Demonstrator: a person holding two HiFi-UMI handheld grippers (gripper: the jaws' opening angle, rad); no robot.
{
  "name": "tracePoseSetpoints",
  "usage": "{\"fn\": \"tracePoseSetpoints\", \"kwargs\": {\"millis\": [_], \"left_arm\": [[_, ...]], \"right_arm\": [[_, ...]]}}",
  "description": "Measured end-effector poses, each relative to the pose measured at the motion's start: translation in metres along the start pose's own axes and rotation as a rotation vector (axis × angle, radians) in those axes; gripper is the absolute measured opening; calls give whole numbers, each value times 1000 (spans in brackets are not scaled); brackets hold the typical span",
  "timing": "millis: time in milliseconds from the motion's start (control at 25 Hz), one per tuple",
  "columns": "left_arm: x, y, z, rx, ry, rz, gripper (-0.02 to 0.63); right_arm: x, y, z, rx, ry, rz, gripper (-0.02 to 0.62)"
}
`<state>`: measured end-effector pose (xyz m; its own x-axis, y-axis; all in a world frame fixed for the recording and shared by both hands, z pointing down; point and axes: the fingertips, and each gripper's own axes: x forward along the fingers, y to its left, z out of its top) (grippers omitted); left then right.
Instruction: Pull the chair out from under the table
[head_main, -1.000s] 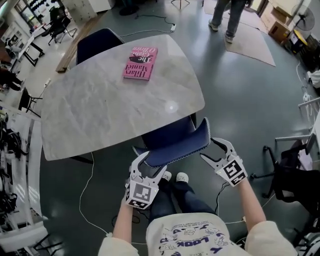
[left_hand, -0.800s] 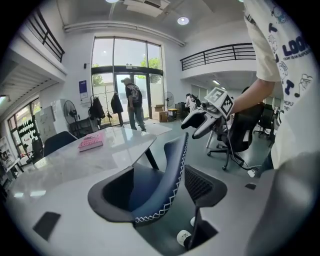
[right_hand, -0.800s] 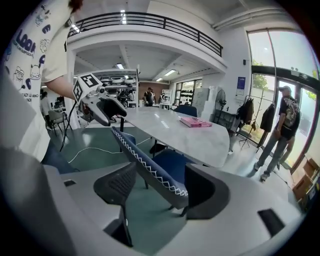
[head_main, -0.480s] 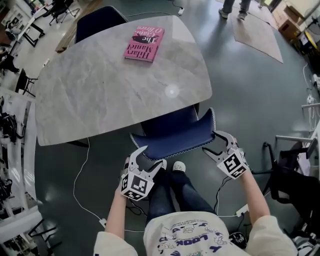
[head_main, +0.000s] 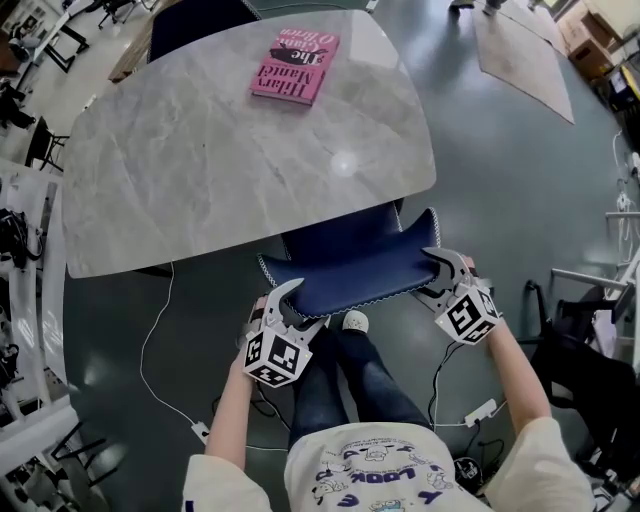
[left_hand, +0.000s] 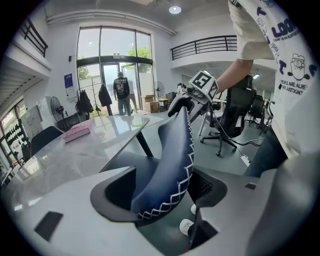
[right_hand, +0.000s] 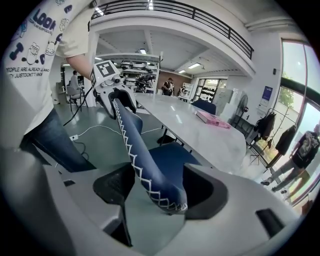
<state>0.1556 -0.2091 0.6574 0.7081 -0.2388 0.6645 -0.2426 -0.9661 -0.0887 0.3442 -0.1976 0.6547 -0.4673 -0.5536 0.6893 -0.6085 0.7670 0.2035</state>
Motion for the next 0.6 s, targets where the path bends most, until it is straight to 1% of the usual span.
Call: {"fn": "tracePoseSetpoints", "kwargs": {"millis": [80, 160, 360, 480, 600], "left_arm": [[4, -1, 2, -5, -9, -3, 318], [7, -1, 3, 3, -13, -4, 288], [10, -3, 2, 38, -5, -12, 254], [11, -5, 1, 54, 3, -28, 214], [11, -6, 1, 61, 20, -45, 197]], "right_arm": [[3, 2, 1, -18, -1, 17, 305], [6, 4, 1, -39, -1, 29, 302], [8, 6, 2, -74, -18, 24, 271], [9, 6, 2, -97, -15, 38, 239], [9, 8, 0, -131, 6, 66, 199]]}}
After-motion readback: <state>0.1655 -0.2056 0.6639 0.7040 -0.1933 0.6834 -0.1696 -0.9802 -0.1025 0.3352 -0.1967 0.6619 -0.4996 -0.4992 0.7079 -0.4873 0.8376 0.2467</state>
